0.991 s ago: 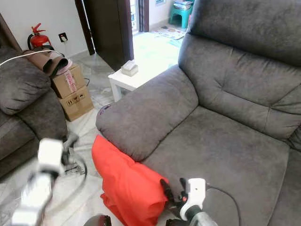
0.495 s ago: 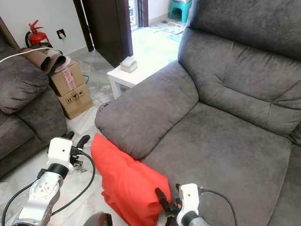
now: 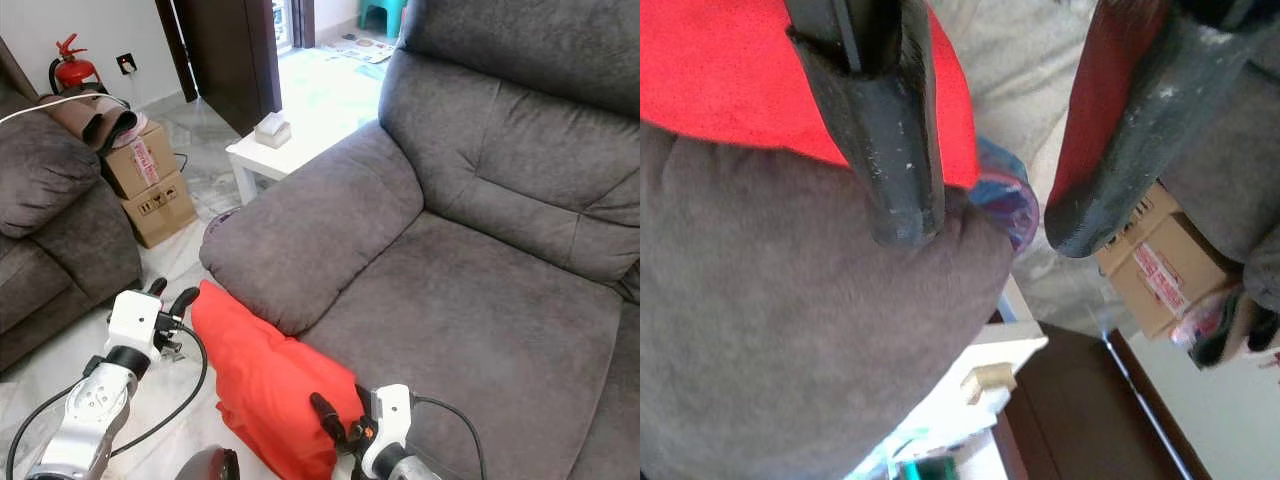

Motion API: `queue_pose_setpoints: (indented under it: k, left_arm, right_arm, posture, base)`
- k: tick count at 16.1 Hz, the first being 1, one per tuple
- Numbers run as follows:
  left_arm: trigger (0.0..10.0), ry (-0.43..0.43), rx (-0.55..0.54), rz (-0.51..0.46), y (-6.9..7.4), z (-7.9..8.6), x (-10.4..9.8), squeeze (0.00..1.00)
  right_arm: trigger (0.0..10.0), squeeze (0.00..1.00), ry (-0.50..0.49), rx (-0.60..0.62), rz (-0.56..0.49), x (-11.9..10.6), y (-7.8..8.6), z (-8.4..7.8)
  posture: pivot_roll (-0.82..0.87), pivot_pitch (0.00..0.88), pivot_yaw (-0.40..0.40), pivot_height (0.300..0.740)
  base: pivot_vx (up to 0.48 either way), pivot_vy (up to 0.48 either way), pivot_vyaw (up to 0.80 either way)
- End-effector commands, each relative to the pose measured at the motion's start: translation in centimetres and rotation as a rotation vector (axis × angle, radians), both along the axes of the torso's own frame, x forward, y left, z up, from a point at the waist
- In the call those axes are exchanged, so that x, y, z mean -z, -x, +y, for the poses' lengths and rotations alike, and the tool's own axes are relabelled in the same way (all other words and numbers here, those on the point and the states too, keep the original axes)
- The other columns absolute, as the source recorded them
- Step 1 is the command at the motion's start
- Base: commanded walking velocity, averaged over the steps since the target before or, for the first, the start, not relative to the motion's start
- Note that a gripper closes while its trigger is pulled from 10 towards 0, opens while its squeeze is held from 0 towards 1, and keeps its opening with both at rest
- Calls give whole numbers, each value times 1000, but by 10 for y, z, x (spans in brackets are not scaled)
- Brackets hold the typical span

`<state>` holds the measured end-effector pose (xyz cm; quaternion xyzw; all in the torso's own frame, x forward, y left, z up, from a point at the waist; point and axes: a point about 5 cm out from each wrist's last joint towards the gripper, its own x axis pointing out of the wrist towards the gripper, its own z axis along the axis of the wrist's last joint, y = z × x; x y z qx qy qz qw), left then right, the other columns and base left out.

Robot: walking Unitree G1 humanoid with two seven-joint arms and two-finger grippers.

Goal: Move the pillow to the sofa from floor

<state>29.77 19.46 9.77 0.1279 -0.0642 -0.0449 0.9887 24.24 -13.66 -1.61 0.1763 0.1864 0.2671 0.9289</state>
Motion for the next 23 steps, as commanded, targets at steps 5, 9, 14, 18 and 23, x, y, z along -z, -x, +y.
queue_pose_setpoints:
  k: [5,9,14,18,23]
  left_arm:
    - [10000,-1,-3,-8,4,4,-4,0]
    - [10000,-5,-7,-13,4,6,-6,0]
    - [10000,-14,-24,-24,6,12,-10,0]
    - [10000,-18,-31,-20,11,13,-10,0]
    - [10000,-36,-25,-17,16,12,-11,0]
  right_arm:
    - [10000,0,84,-53,-17,0,-1,5]
    - [10000,0,154,-10,-65,-10,-19,4]
    - [10000,0,177,-244,-22,-14,-29,32]
    - [10000,0,187,-400,25,-11,-25,39]
    - [10000,0,340,-293,7,-8,-32,35]
  posture:
    - [64,168,43,626]
    - [80,173,40,626]
    - [124,181,23,626]
    - [136,195,17,626]
    - [154,213,16,626]
  base:
    - [0,0,0]
    - [0,0,0]
    - [0,0,0]
    - [0,0,0]
    - [0,0,0]
